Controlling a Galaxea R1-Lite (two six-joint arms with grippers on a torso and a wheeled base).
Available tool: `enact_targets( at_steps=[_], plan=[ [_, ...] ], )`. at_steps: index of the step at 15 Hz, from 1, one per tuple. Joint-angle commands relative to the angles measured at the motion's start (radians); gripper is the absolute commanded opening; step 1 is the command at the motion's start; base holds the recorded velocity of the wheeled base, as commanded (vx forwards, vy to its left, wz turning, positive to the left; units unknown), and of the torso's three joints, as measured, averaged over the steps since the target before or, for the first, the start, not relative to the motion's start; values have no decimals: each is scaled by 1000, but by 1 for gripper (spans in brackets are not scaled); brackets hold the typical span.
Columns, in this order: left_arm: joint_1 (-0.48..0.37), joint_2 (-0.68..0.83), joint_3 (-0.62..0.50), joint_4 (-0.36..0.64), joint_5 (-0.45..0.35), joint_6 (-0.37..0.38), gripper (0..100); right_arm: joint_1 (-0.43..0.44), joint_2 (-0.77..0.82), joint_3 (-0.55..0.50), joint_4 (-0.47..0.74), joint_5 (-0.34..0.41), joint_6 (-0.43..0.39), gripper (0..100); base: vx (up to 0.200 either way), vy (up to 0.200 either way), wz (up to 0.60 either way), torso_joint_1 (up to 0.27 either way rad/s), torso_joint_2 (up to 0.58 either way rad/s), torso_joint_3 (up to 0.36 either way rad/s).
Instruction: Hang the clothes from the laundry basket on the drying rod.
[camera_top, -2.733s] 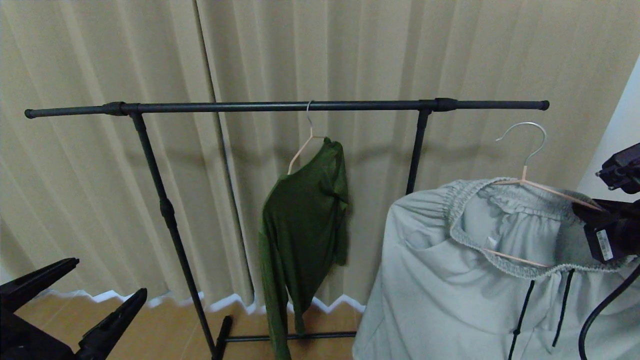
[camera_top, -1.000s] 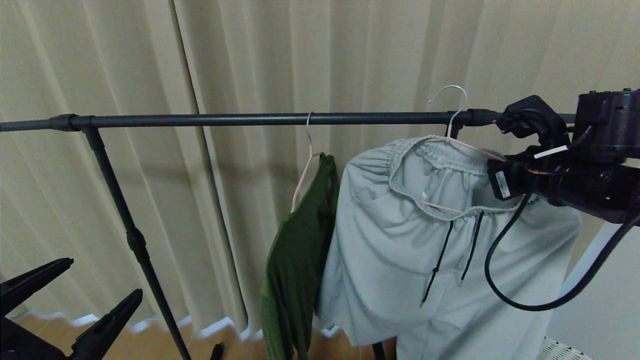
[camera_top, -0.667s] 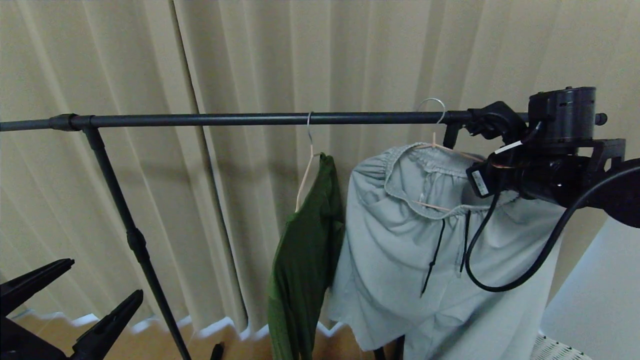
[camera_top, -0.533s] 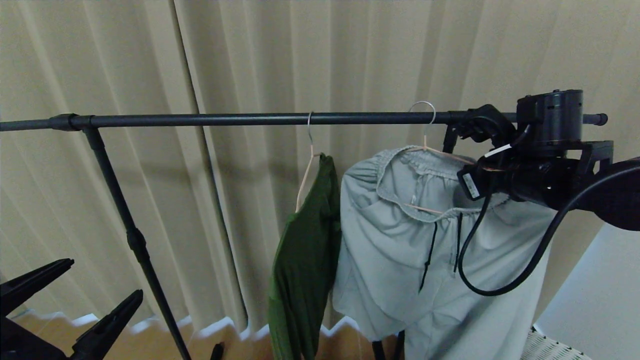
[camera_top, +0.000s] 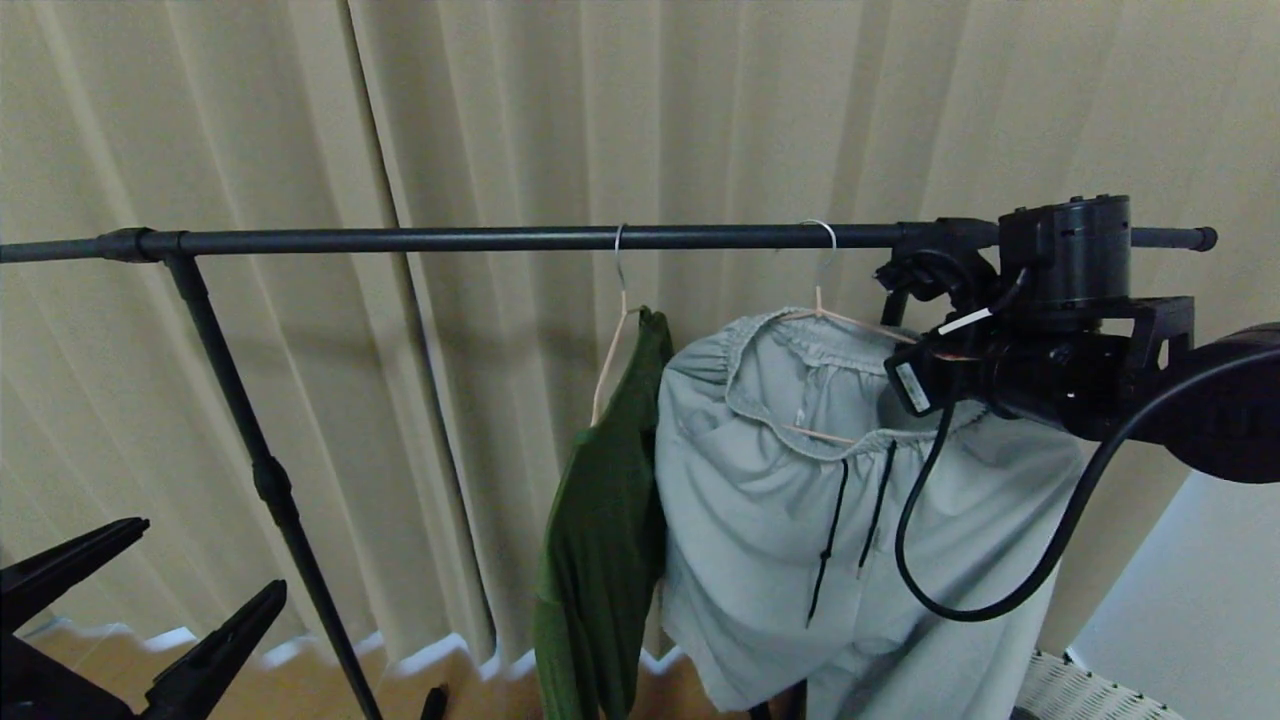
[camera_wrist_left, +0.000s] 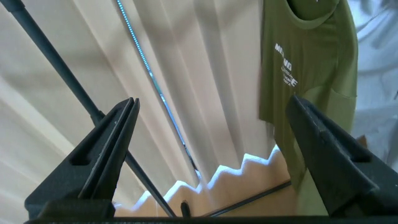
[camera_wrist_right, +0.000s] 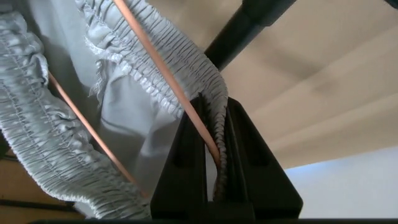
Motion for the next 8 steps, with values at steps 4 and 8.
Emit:
enact_targets(
  at_steps=[4,8],
  plan=[
    [2,-1,10,1,1,3,100,32,-35,109,-113,47,114,100,0,0,0,0,0,0],
    [5,-33,19,-2,4,9,100,30,-49,309,-422,224,131,100,0,0,0,0,0,0]
  ],
)
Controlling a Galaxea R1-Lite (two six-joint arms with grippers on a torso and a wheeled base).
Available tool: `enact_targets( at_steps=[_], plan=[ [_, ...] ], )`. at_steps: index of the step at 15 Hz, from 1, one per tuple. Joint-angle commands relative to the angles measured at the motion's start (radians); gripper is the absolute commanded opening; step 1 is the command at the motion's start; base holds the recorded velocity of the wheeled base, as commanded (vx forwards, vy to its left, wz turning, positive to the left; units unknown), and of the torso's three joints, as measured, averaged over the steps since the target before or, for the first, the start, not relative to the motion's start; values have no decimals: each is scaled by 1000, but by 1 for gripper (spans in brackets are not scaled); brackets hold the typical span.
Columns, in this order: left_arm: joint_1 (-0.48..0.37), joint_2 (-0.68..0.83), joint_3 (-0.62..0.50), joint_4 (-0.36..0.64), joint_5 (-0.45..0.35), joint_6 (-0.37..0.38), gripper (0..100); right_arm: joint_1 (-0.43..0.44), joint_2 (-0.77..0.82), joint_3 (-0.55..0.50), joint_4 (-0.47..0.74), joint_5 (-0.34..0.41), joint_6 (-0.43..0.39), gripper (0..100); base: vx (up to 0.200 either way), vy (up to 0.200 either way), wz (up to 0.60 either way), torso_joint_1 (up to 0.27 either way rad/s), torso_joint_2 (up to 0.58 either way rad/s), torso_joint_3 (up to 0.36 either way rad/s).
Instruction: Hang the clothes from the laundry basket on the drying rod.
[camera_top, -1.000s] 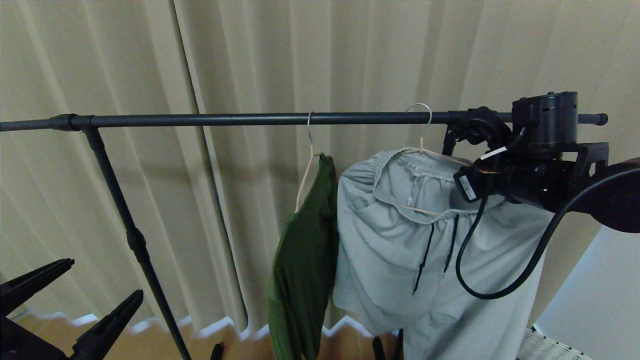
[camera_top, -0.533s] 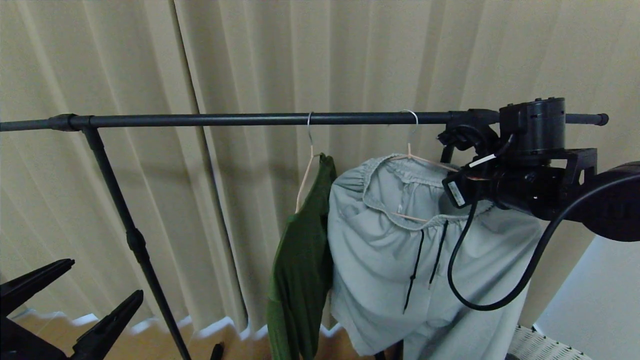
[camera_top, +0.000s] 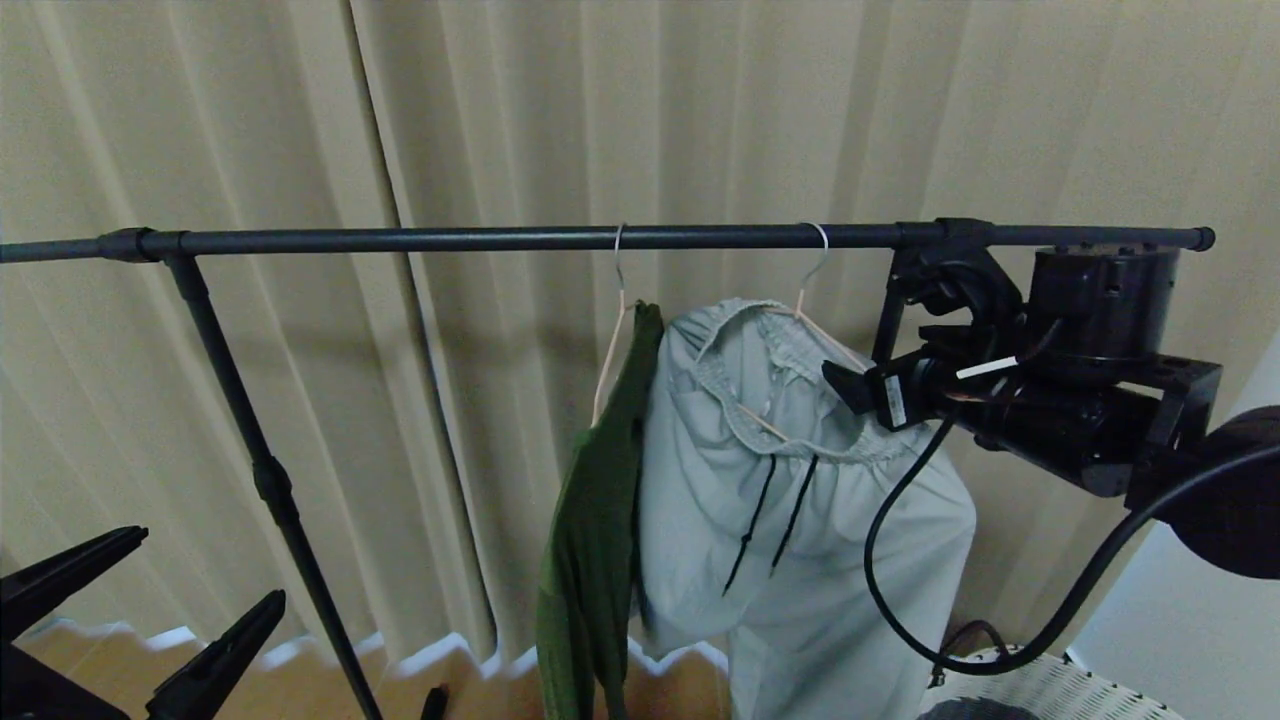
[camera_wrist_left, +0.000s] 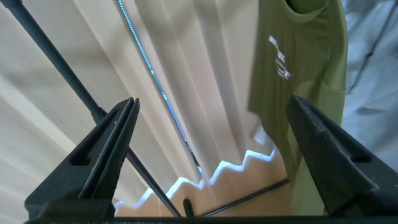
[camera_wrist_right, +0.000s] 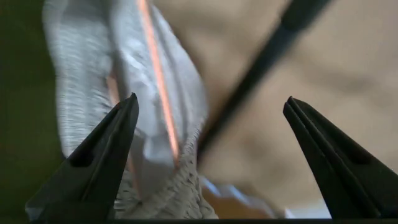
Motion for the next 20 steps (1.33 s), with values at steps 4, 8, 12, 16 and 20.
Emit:
enact_targets(
  at_steps=[4,8,12,16,20],
  plan=[
    [41,-235,81,16,4,-12,100,1,-90,237,-284,76,2,100,0,0,0,0,0,0],
    [127,-473,35,327,10,-4,100,1,-236,360,-405,80,9,100,0,0,0,0,0,0],
    [175,-692,30,579,13,-12,100,-2,-478,507,-396,77,38,100,0,0,0,0,0,0],
    [198,-776,68,631,23,-44,100,-43,-613,629,-350,79,52,100,0,0,0,0,0,0],
    [202,-781,79,626,36,-157,100,-128,-808,853,-290,80,94,100,0,0,0,0,0,0]
  ],
)
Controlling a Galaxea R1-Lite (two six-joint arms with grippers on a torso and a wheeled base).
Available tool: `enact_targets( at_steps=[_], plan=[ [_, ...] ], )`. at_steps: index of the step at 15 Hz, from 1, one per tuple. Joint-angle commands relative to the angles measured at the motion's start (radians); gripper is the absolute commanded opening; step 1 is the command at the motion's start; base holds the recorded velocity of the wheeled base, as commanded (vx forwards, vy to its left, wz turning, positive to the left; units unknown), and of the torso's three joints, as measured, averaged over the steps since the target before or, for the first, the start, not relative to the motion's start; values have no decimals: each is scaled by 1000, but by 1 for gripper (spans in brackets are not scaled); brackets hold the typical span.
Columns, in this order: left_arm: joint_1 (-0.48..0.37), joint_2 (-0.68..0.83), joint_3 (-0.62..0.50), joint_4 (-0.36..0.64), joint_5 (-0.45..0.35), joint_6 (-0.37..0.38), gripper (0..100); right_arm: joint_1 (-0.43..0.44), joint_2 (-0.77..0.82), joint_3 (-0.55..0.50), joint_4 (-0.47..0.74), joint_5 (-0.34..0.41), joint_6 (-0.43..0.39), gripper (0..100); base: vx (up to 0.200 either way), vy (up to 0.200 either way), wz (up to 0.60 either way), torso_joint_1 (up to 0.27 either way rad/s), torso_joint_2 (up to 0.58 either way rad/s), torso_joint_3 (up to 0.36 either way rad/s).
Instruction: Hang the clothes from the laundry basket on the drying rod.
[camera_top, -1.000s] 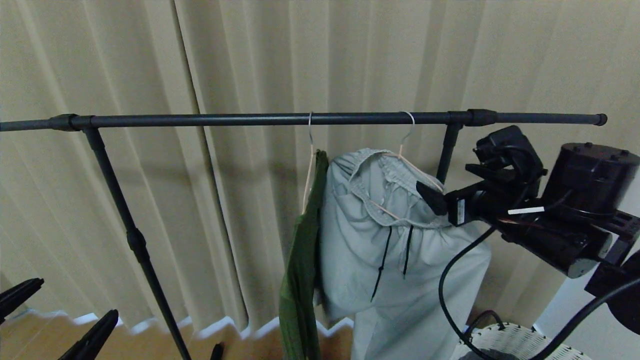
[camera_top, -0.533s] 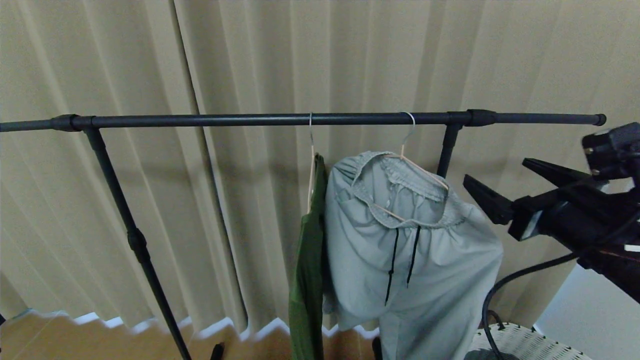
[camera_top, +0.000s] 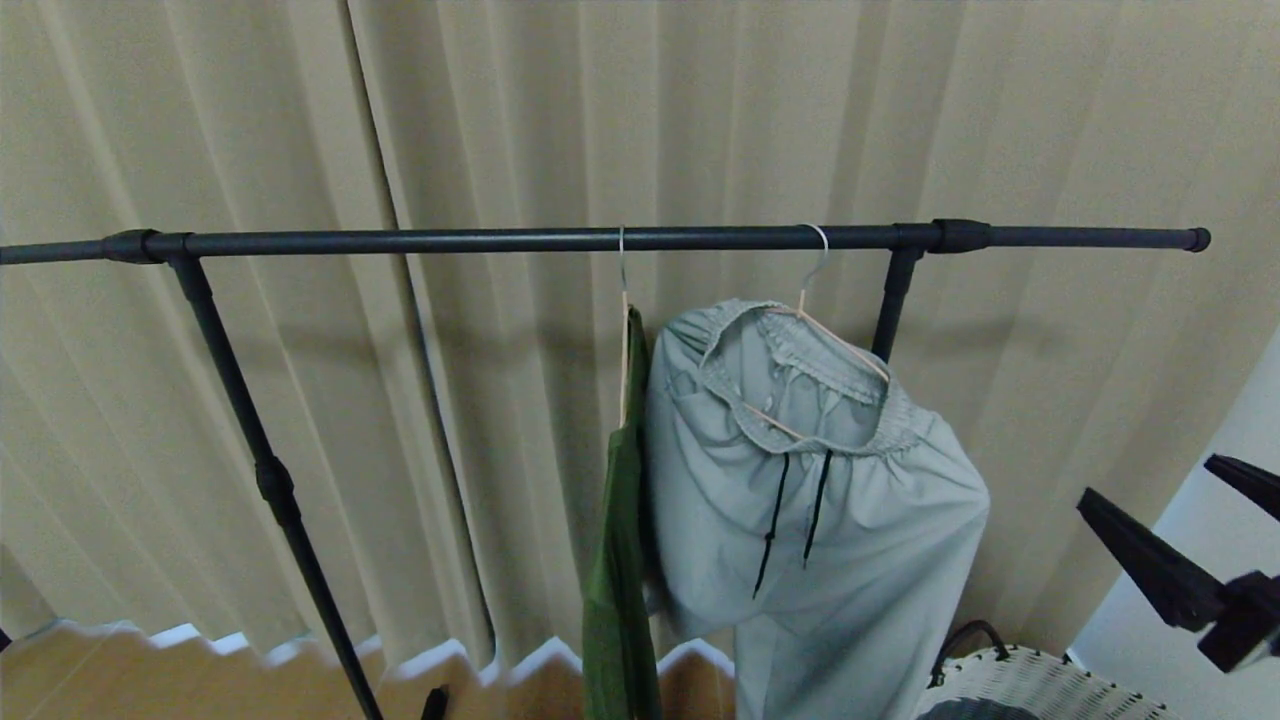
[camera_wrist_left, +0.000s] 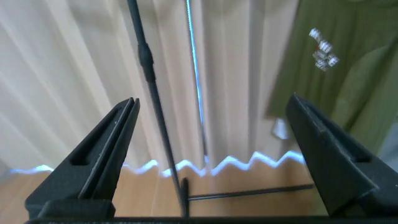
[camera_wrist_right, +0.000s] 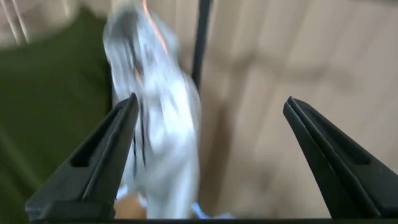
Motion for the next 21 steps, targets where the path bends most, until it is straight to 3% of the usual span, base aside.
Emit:
enact_targets(
  at_steps=[1,3,5,6,9,11,16,17,19,20,21],
  plan=[
    [6,-11,7,-9,-2,-20,100,-66,-148,91,51,1,13,100,0,0,0,0,0,0],
    [7,-14,7,-15,-9,-63,100,-89,-240,99,184,-2,76,100,0,0,0,0,0,0],
    [9,-14,7,11,-9,-124,100,-169,-360,97,388,-1,120,100,0,0,0,0,0,0],
    [10,-14,7,11,-10,-121,100,-180,-409,97,454,-2,127,100,0,0,0,0,0,0],
    [10,-14,7,11,-12,-118,100,-247,-688,87,844,-5,124,100,0,0,0,0,0,0],
    [10,-14,7,11,-12,-119,100,-253,-812,24,1020,-8,122,100,0,0,0,0,0,0],
    [10,-14,7,12,-12,-118,100,-295,-931,14,1043,-24,119,100,0,0,0,0,0,0],
    [10,-14,7,12,-12,-118,100,-338,-1000,14,1043,-25,122,100,0,0,0,0,0,0],
    [10,-14,7,12,-12,-118,100,-339,-998,22,1033,-77,128,100,0,0,0,0,0,0],
    [10,-14,7,11,-12,-118,100,-339,-998,22,1028,-67,127,100,0,0,0,0,0,0],
    [10,-14,7,12,-12,-118,100,-339,-998,24,1027,18,125,100,0,0,0,0,0,0]
  ],
)
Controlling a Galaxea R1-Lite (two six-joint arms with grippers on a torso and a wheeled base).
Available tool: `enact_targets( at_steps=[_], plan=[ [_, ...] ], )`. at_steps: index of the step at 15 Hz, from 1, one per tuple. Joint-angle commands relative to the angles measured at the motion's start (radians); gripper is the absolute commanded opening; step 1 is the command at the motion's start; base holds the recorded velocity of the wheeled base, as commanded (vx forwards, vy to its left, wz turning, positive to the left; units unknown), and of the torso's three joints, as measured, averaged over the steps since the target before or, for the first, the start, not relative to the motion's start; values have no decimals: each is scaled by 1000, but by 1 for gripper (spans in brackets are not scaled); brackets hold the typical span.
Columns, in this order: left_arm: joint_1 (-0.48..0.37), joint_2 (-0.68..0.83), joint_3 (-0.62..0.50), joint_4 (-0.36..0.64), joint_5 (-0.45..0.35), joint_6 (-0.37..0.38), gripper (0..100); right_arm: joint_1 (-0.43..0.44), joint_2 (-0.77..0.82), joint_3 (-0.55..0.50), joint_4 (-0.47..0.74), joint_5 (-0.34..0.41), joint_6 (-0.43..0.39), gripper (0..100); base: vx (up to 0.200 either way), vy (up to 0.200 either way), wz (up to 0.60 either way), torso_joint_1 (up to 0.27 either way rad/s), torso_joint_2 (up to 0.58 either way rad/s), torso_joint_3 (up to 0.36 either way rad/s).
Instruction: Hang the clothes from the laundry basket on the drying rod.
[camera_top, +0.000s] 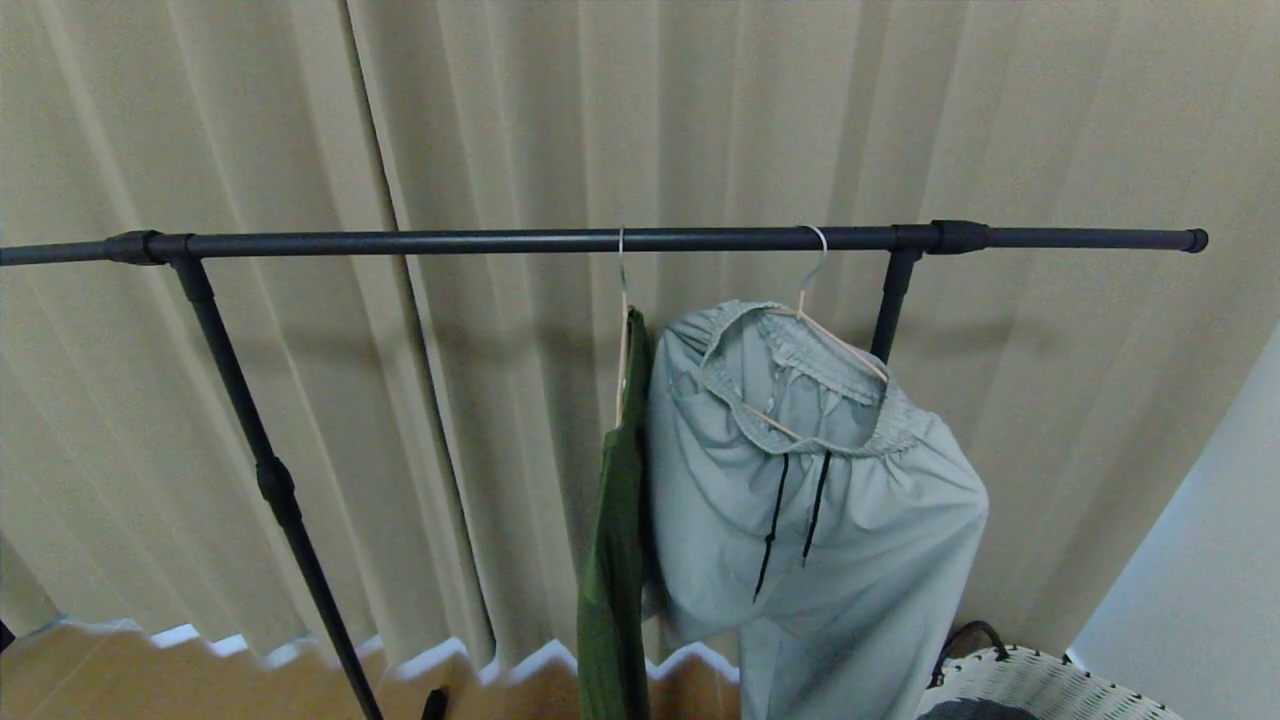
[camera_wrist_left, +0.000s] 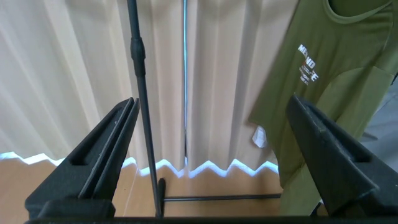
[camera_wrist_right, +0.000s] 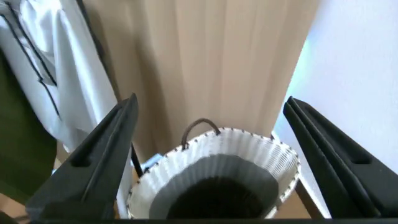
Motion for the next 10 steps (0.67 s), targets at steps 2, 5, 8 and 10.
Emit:
enact_targets(
  at_steps=[2,5,8,10],
  plan=[
    [0,3,0,0,0,0,100,-3,-18,27,-55,248,32,100,0,0,0,0,0,0],
    [0,3,0,0,0,0,100,-3,-18,68,-151,335,-18,100,0,0,0,0,0,0],
    [0,3,0,0,0,0,100,-3,-18,71,-148,328,-46,100,0,0,0,0,0,0],
    [0,3,0,0,0,0,100,-3,-18,81,-151,335,-147,100,0,0,0,0,0,0]
  ],
)
